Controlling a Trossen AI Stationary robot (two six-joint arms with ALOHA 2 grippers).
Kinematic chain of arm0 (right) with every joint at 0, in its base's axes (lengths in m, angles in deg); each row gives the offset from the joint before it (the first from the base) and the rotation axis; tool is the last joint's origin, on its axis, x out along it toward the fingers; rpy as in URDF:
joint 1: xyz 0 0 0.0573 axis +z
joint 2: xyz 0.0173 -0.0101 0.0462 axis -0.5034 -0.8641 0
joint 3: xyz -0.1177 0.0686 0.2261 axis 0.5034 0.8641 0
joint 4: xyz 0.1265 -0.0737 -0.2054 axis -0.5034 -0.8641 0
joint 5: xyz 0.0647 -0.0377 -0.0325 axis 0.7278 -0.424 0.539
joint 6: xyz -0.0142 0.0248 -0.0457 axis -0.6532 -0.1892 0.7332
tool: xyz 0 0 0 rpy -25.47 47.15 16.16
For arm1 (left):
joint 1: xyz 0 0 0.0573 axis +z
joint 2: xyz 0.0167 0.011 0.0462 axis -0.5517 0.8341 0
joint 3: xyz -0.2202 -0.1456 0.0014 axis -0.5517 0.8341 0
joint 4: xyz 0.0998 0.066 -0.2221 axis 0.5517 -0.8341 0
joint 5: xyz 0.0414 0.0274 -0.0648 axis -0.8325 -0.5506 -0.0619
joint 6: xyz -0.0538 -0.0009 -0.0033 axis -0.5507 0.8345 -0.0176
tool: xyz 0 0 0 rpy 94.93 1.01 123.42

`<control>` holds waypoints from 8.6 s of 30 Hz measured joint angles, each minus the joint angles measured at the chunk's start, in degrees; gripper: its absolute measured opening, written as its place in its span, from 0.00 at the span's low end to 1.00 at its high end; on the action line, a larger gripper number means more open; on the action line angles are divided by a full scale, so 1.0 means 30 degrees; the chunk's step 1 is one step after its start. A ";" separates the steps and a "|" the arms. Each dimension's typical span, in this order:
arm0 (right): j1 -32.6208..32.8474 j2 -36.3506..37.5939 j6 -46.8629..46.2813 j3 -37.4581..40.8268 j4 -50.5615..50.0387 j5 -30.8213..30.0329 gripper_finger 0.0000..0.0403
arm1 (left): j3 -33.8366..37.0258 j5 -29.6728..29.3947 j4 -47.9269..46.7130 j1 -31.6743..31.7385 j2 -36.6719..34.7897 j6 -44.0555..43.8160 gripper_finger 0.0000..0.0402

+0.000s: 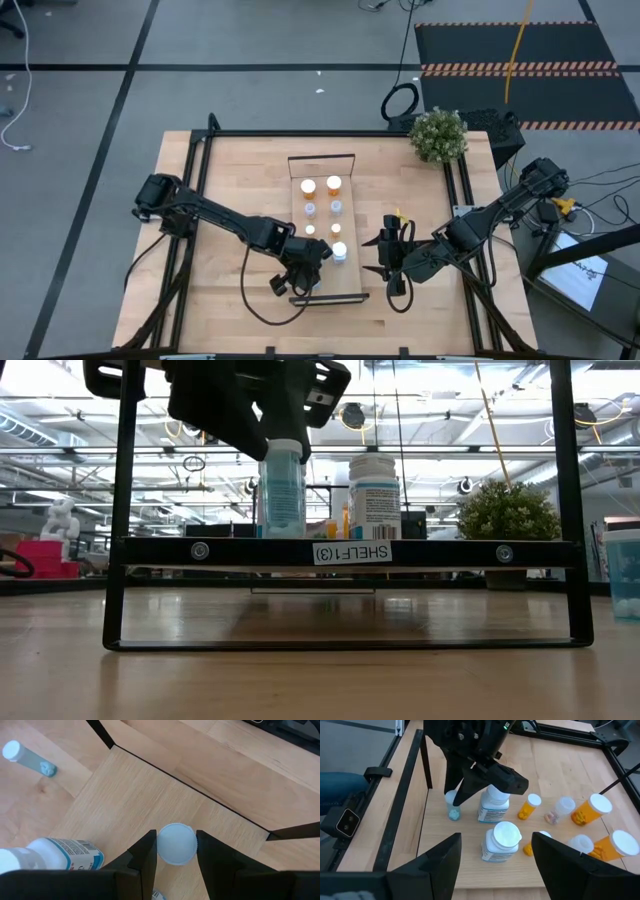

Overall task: Pick and place medicine bottles onto shelf by color
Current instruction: Put the left blue medicine bottle on the shelf, then put the blue medicine bottle on the shelf

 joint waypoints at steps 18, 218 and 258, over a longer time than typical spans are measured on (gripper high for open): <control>0.0006 0.0000 0.0000 0.0000 0.0000 0.0006 0.58 | 0.0000 -0.0018 0.0011 -0.0109 0.0000 -0.0217 0.35; 0.1213 -0.0940 -1.1410 0.3486 -0.1458 0.3526 0.29 | 1.2794 -1.3486 1.1584 -0.7059 -1.2757 -1.3078 0.33; -0.1894 -0.0933 -0.2849 -0.3548 -0.4524 0.6076 0.29 | 1.2794 -1.3498 1.1579 -0.7053 -1.2764 -1.3005 0.33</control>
